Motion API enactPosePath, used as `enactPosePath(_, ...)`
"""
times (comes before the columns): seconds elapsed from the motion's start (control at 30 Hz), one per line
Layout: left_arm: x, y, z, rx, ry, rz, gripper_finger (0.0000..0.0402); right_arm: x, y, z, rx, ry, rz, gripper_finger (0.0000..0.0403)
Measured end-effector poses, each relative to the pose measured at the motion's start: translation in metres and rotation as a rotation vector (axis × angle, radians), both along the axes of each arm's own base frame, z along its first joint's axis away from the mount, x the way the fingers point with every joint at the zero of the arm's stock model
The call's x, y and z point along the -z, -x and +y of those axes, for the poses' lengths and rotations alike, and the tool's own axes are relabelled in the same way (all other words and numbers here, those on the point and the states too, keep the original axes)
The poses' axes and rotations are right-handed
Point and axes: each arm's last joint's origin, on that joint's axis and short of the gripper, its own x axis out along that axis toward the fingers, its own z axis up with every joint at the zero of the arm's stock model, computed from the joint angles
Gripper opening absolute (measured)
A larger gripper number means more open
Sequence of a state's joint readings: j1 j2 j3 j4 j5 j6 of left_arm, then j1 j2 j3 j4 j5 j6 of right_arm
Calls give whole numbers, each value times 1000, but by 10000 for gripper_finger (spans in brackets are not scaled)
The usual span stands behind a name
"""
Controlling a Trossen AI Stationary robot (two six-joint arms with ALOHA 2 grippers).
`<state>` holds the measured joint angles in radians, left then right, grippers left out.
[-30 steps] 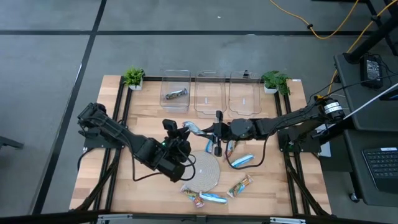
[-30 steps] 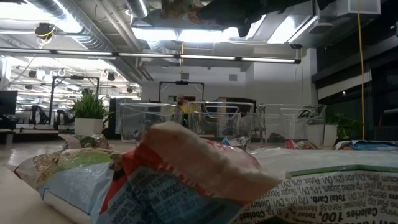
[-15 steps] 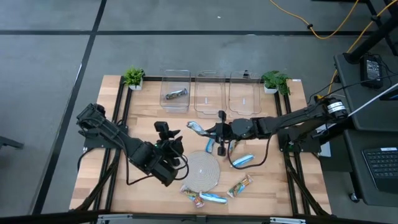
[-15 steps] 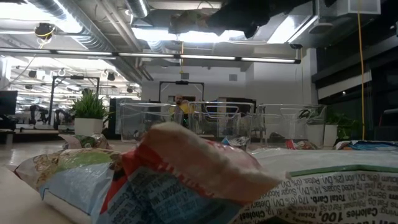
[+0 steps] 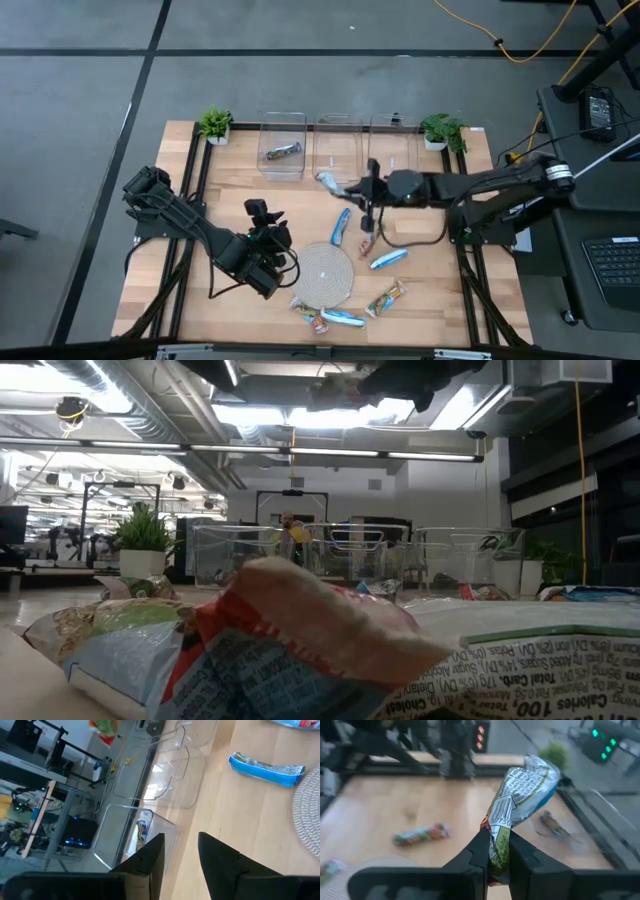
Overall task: Pick and place Granola Bars by type
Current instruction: Put the red granola bar into the center transparent bin
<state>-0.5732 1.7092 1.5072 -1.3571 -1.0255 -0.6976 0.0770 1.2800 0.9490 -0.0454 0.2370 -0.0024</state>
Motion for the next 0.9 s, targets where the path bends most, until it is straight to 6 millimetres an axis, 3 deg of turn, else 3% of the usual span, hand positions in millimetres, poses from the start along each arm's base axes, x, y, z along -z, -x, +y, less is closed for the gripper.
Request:
enactPosePath(0.3,3,0,0,-8,-1,-6,108,-45,3,-34,119,3,102,48)
enactPosePath(0.4,3,0,0,-11,3,-11,106,-52,5,-41,142,1,101,48)
enactPosePath(0.6,3,1,0,-12,6,-14,109,-44,5,-53,183,-2,129,48)
enactPosePath(0.9,3,1,0,-16,7,-19,105,-3,1,-106,331,-46,261,48)
